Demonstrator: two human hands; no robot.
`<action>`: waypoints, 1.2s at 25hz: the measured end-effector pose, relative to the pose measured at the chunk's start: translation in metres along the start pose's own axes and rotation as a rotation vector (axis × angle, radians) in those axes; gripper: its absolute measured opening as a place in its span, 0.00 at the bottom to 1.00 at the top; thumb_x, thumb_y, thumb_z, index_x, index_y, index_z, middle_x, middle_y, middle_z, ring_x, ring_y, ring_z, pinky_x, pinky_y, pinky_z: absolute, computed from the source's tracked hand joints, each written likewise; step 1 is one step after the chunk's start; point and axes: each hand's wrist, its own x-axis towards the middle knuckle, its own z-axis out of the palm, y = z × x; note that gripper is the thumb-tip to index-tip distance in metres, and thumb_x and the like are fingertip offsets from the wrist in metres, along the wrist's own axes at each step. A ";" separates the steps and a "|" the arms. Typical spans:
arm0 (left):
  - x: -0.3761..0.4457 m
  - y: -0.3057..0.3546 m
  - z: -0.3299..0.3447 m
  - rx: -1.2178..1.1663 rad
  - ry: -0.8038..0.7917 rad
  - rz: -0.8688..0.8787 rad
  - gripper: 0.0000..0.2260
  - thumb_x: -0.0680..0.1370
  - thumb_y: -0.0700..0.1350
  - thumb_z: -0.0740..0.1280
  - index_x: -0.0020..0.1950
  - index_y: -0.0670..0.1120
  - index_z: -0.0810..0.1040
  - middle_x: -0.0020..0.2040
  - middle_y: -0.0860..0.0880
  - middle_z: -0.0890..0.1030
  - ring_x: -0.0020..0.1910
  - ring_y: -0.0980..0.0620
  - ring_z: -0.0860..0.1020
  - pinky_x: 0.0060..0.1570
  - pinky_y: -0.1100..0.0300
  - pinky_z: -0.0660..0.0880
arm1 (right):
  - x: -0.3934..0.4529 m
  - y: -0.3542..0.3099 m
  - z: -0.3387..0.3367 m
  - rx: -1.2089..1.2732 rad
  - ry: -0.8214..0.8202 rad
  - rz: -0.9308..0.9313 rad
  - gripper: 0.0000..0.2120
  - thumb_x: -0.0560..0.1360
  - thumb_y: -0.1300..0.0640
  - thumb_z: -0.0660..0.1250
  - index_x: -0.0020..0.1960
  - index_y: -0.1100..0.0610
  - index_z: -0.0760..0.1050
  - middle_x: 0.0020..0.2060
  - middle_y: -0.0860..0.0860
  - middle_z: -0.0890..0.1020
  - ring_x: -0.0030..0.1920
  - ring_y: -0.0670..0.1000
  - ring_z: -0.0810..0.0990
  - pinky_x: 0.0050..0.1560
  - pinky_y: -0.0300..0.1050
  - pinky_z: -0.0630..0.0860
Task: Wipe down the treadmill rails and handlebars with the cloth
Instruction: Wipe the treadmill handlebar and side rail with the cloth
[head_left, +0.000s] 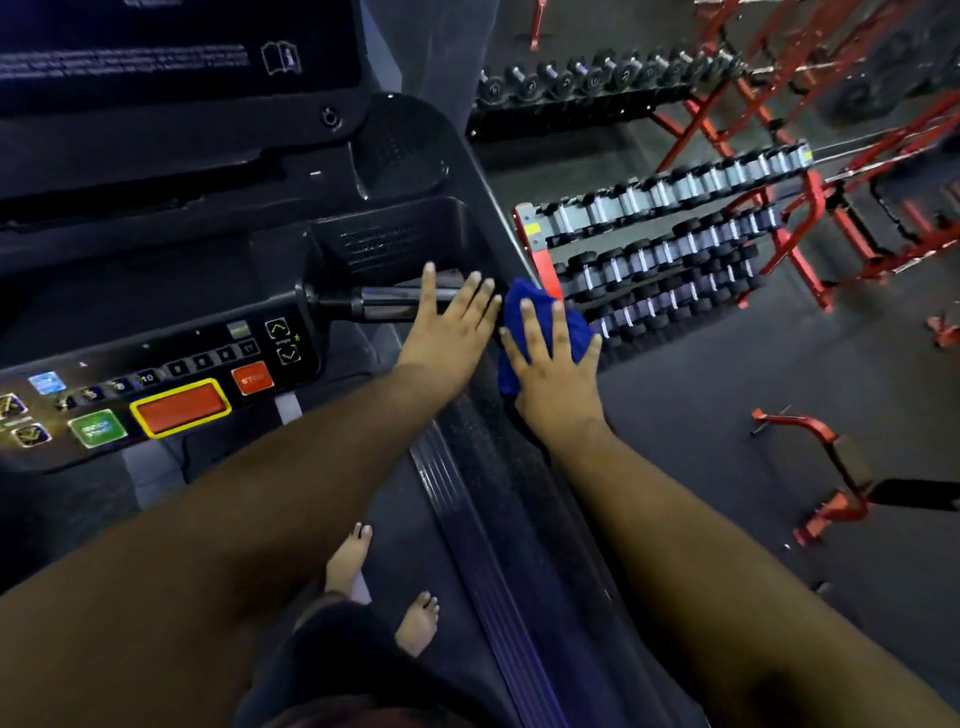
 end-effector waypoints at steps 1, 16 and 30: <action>0.002 -0.010 -0.001 0.008 -0.024 0.018 0.33 0.82 0.47 0.56 0.81 0.43 0.40 0.82 0.44 0.41 0.81 0.44 0.41 0.69 0.24 0.42 | 0.005 -0.002 -0.002 -0.014 -0.033 -0.011 0.40 0.76 0.45 0.65 0.81 0.49 0.47 0.79 0.56 0.36 0.78 0.67 0.38 0.67 0.79 0.56; -0.018 -0.003 0.018 -0.008 0.036 0.182 0.37 0.80 0.48 0.59 0.79 0.41 0.37 0.81 0.42 0.38 0.80 0.44 0.39 0.67 0.23 0.36 | -0.102 0.026 0.010 -0.068 -0.072 -0.224 0.22 0.76 0.44 0.65 0.67 0.50 0.76 0.80 0.52 0.56 0.80 0.63 0.47 0.69 0.73 0.60; -0.073 0.107 0.001 -0.318 -0.080 0.059 0.44 0.79 0.49 0.65 0.79 0.42 0.34 0.81 0.45 0.36 0.80 0.47 0.39 0.71 0.28 0.38 | -0.233 0.052 0.053 -0.122 -0.114 -0.373 0.20 0.75 0.45 0.65 0.65 0.51 0.79 0.78 0.53 0.62 0.79 0.62 0.43 0.68 0.79 0.50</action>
